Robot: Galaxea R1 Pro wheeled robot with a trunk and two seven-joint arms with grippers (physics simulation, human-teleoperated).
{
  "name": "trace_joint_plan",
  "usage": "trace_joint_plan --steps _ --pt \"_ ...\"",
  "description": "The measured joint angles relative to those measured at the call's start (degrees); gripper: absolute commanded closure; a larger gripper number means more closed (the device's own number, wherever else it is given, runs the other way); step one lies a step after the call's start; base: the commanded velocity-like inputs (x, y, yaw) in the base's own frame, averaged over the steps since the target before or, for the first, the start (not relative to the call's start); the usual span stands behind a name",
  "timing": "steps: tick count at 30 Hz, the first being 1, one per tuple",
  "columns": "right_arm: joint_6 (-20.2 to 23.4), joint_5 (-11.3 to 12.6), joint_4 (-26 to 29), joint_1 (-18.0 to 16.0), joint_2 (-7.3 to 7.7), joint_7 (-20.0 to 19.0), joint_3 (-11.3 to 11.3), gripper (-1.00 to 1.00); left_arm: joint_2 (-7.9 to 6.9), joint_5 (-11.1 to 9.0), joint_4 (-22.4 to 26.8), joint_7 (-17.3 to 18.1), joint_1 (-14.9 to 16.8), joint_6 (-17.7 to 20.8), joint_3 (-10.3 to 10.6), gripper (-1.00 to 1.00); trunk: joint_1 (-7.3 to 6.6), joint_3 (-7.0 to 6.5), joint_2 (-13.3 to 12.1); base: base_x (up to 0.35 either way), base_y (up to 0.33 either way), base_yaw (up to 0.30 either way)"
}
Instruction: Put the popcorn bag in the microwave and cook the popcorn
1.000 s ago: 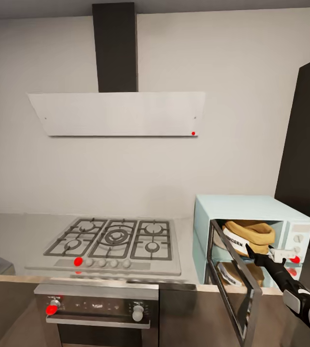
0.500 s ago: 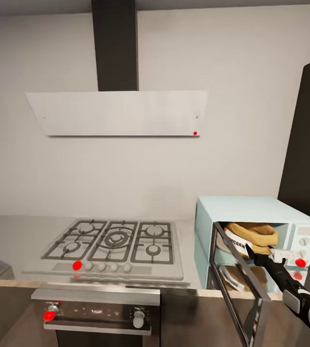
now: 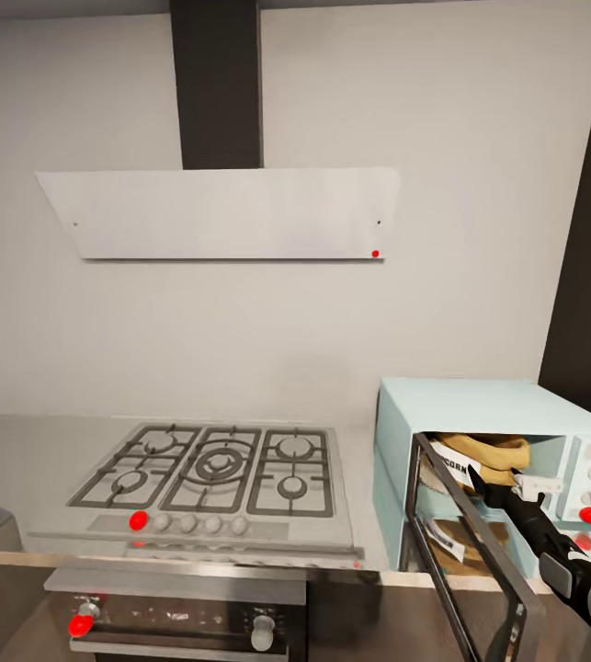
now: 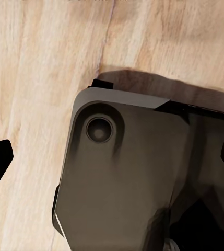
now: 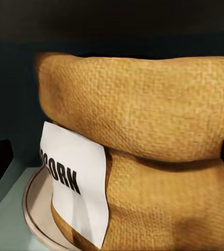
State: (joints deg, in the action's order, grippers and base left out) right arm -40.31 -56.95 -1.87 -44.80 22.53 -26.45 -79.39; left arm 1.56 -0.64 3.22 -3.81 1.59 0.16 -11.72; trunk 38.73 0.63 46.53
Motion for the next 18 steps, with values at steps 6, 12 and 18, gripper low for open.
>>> trace_joint_plan --steps 6,12,18 --pt "0.00 0.06 0.00 0.00 0.00 0.00 -0.01 -1.00 0.00 0.00 0.00 0.00 0.05 0.00 0.00 -1.00 -0.02 0.00 0.01 0.125 0.000 0.000" --pt "0.00 0.02 0.00 0.00 0.00 0.00 -0.01 -1.00 0.00 0.00 0.00 0.00 0.03 0.00 0.00 -1.00 0.00 0.00 0.00 0.024 0.000 0.000" --pt "-0.02 0.03 -0.02 0.00 0.00 0.00 -0.01 -1.00 0.19 0.00 -0.01 -0.01 0.05 0.00 0.08 -1.00 0.03 0.00 0.01 -0.090 0.000 0.000"
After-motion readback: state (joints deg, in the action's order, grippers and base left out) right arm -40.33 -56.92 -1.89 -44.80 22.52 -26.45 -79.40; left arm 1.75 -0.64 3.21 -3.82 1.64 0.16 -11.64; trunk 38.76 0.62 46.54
